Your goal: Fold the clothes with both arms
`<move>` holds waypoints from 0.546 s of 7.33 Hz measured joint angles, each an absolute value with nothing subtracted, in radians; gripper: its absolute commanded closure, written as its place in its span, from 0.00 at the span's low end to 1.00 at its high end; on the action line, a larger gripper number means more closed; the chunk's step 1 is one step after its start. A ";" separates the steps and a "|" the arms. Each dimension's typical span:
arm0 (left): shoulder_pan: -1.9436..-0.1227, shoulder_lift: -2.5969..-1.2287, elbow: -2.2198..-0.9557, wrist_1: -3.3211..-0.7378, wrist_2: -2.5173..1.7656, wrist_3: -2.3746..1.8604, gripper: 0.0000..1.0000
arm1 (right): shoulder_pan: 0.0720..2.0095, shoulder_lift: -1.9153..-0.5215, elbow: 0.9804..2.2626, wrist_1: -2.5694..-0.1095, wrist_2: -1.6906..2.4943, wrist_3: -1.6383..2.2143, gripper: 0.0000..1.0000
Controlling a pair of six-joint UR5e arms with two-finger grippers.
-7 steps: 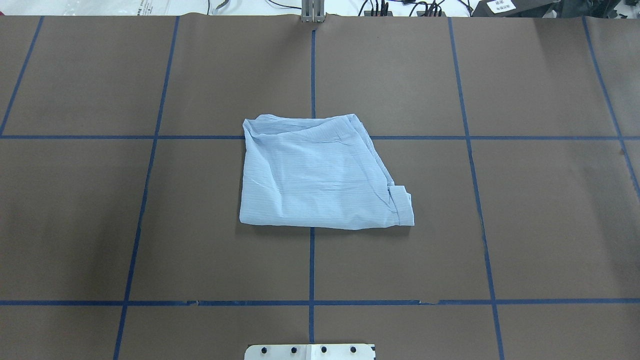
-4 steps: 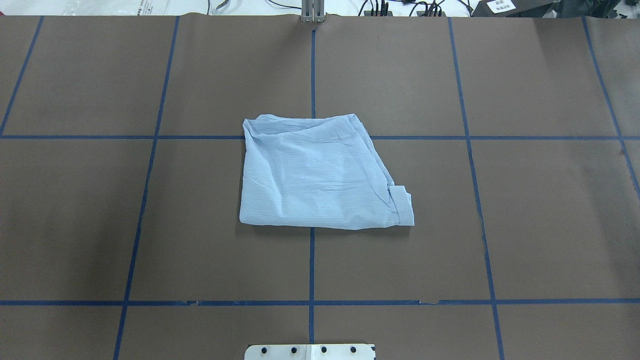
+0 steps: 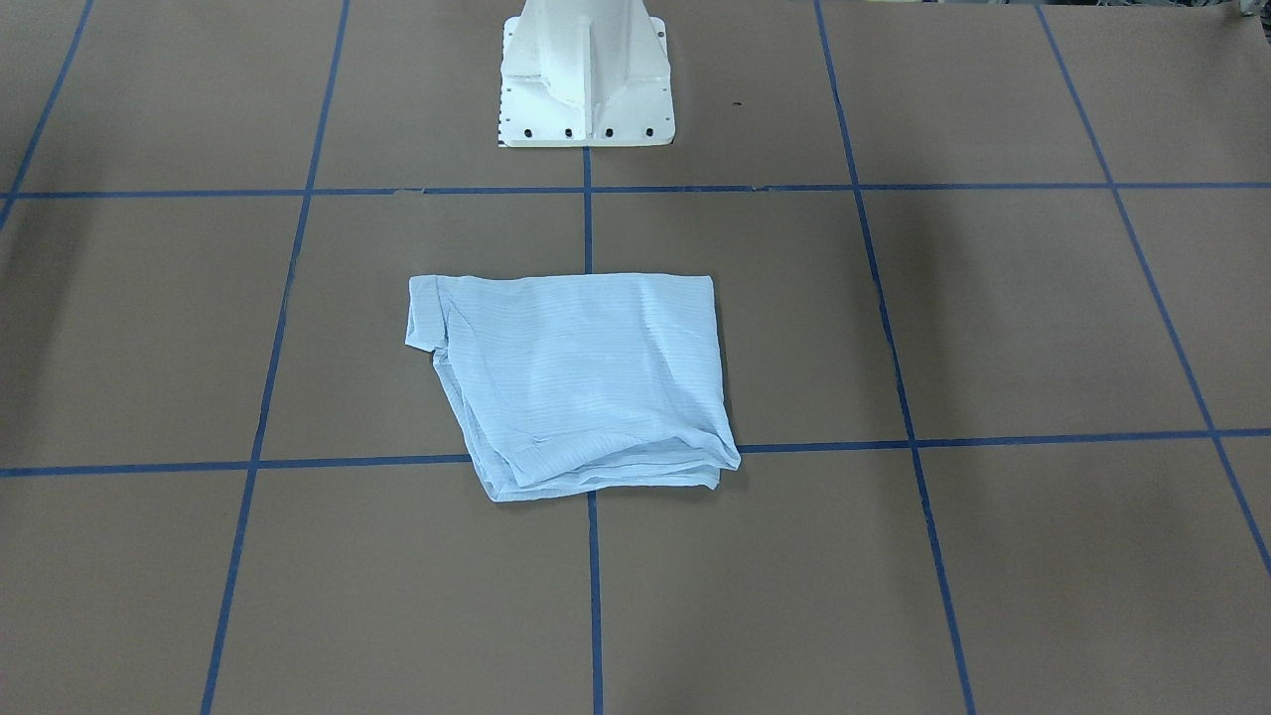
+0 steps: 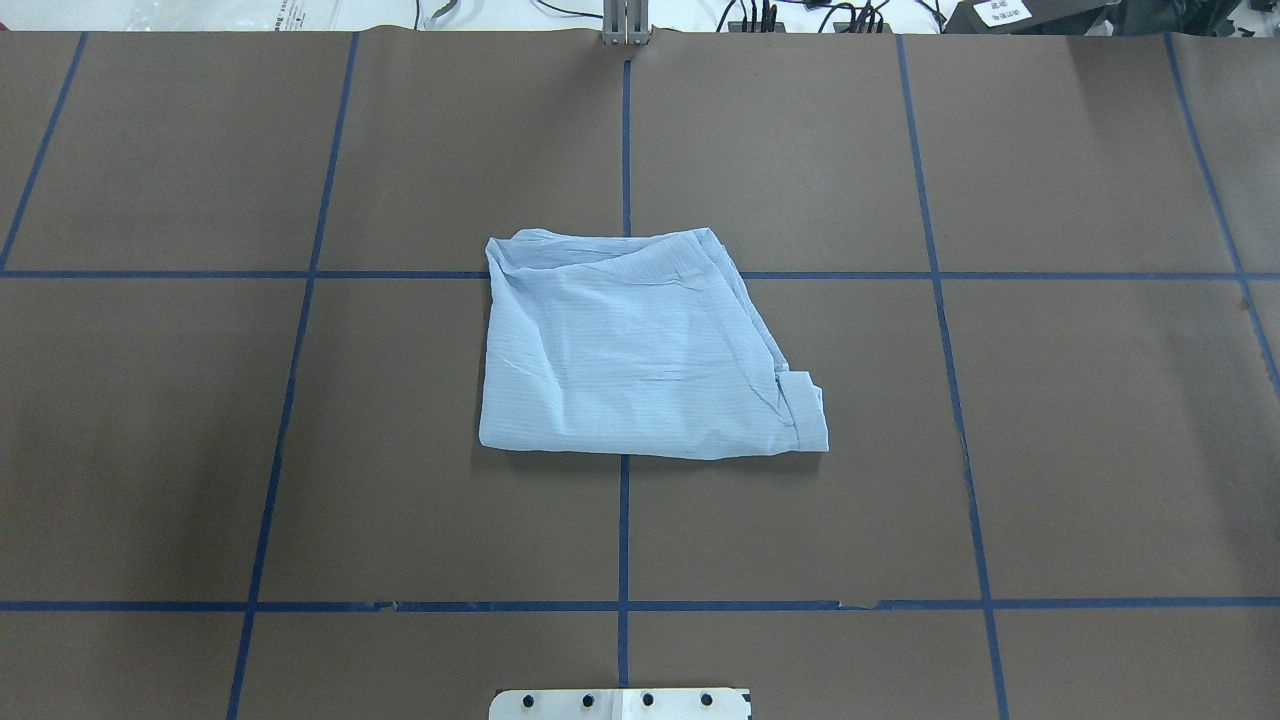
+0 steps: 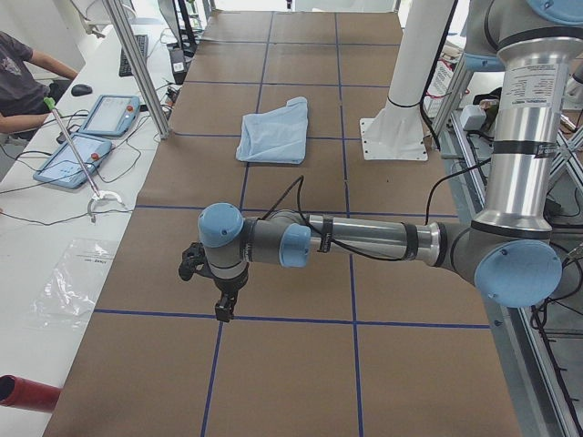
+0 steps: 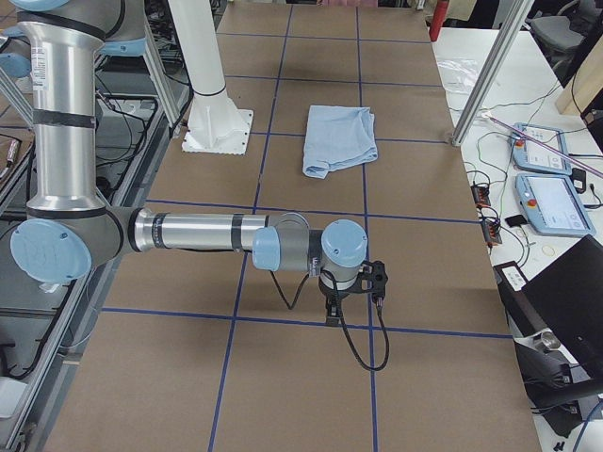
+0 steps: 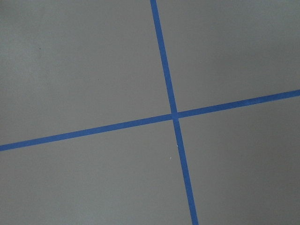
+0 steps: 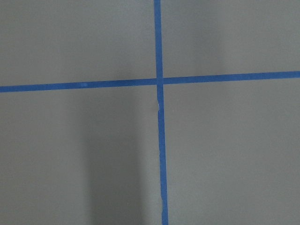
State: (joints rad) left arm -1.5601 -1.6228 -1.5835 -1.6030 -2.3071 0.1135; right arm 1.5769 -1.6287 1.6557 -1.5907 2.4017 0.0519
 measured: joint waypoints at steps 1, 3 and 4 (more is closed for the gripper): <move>-1.560 -1.623 -1.583 -1.603 -2.307 0.114 0.01 | 1.577 -1.630 1.657 -1.591 2.403 0.052 0.00; -1.560 -1.623 -1.583 -1.603 -2.307 0.114 0.01 | 1.581 -1.634 1.663 -1.591 2.406 0.052 0.00; -1.560 -1.623 -1.583 -1.603 -2.307 0.114 0.01 | 1.583 -1.635 1.665 -1.591 2.407 0.052 0.00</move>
State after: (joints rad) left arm -1.5601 -1.6230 -1.5826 -1.6030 -2.3071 0.1135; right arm 1.5831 -1.6354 1.6647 -1.5907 2.4065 0.0522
